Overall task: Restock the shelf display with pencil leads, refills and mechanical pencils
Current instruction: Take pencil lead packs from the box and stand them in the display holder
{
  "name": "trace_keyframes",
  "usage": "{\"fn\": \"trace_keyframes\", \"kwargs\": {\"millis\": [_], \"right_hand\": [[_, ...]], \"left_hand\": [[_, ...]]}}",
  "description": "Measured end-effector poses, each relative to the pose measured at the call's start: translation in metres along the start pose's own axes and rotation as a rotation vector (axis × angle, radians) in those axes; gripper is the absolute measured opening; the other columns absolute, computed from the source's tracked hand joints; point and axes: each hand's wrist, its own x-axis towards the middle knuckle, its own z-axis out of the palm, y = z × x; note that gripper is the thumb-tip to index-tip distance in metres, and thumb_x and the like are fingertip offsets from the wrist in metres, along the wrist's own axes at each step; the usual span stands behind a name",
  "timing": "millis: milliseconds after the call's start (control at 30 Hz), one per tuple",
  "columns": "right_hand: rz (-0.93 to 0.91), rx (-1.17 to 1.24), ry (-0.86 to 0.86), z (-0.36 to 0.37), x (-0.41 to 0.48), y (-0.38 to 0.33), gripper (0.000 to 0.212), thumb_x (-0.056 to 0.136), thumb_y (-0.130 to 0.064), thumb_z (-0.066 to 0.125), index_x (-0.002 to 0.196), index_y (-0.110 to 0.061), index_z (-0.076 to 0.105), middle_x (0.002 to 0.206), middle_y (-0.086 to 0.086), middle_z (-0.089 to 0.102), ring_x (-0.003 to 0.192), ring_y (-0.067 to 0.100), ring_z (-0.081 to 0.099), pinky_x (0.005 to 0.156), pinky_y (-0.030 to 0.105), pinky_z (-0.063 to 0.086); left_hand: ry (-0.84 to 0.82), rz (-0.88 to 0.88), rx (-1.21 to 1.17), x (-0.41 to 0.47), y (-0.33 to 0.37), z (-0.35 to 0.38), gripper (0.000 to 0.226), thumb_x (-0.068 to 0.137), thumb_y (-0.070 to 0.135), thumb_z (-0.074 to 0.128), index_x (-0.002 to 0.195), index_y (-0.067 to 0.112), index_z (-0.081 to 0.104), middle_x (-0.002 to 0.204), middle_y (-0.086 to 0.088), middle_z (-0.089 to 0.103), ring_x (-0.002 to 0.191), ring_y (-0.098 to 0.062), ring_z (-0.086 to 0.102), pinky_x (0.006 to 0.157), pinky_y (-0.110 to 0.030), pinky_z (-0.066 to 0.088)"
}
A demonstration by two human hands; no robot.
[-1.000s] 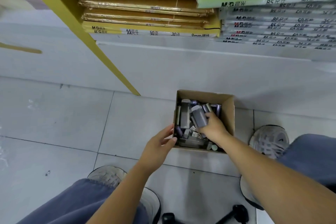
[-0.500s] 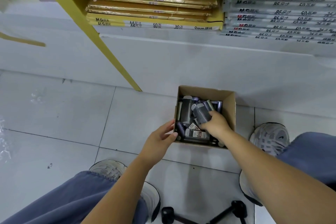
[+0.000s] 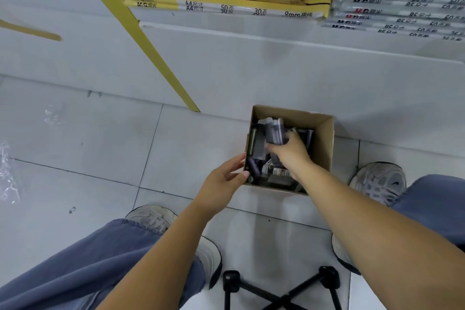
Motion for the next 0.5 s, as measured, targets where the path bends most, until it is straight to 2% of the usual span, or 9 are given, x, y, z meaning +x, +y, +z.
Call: {"fn": "trace_keyframes", "kwargs": {"millis": [100, 167, 233, 300, 400, 500], "right_hand": [[0.005, -0.035, 0.064, 0.006, 0.006, -0.002, 0.044, 0.076, -0.017, 0.08, 0.11, -0.013, 0.051, 0.094, 0.002, 0.06, 0.074, 0.01, 0.057, 0.055, 0.023, 0.043], [0.024, -0.079, 0.045, 0.011, 0.007, -0.004, 0.057, 0.075, -0.019, 0.081, 0.123, -0.012, 0.05, 0.104, 0.002, 0.061, 0.086, 0.018, 0.061, 0.063, 0.027, 0.051], [0.044, -0.111, 0.01, 0.015, 0.009, -0.006, 0.071, 0.075, -0.019, 0.081, 0.135, -0.012, 0.044, 0.124, 0.007, 0.059, 0.106, 0.027, 0.061, 0.08, 0.036, 0.055], [0.039, -0.141, -0.002, 0.018, 0.01, -0.006, 0.076, 0.075, -0.022, 0.081, 0.14, -0.012, 0.041, 0.132, 0.008, 0.057, 0.113, 0.028, 0.059, 0.087, 0.04, 0.055], [0.023, -0.151, -0.021, 0.022, 0.008, -0.005, 0.075, 0.073, -0.03, 0.081, 0.137, -0.016, 0.045, 0.129, 0.006, 0.06, 0.111, 0.026, 0.06, 0.092, 0.043, 0.053], [0.014, -0.059, -0.023, 0.024, 0.005, -0.001, 0.064, 0.074, -0.02, 0.081, 0.13, -0.018, 0.05, 0.123, 0.004, 0.063, 0.109, 0.023, 0.061, 0.092, 0.042, 0.052]], "left_hand": [[-0.002, -0.019, 0.025, 0.002, -0.001, -0.001, 0.046, 0.101, 0.029, 0.057, 0.143, 0.041, 0.048, 0.137, 0.018, 0.055, 0.111, 0.01, 0.06, 0.088, -0.014, 0.049], [-0.008, -0.024, 0.035, 0.003, 0.0, -0.002, 0.048, 0.1, 0.029, 0.057, 0.146, 0.04, 0.045, 0.143, 0.013, 0.053, 0.116, 0.003, 0.059, 0.095, -0.021, 0.047], [-0.005, -0.023, 0.043, 0.004, 0.0, -0.002, 0.049, 0.101, 0.028, 0.056, 0.146, 0.041, 0.045, 0.144, 0.013, 0.052, 0.111, 0.008, 0.059, 0.093, -0.019, 0.046], [0.003, -0.019, 0.051, 0.004, 0.0, -0.001, 0.048, 0.101, 0.027, 0.056, 0.145, 0.043, 0.045, 0.143, 0.013, 0.053, 0.102, 0.017, 0.058, 0.086, -0.011, 0.048], [0.008, -0.016, 0.039, 0.003, -0.001, 0.001, 0.046, 0.101, 0.026, 0.056, 0.142, 0.044, 0.048, 0.137, 0.015, 0.054, 0.098, 0.023, 0.058, 0.077, -0.005, 0.05], [0.021, -0.008, 0.044, 0.002, -0.001, 0.002, 0.043, 0.101, 0.026, 0.056, 0.136, 0.05, 0.048, 0.133, 0.019, 0.054, 0.098, 0.022, 0.058, 0.081, -0.007, 0.049]]}}
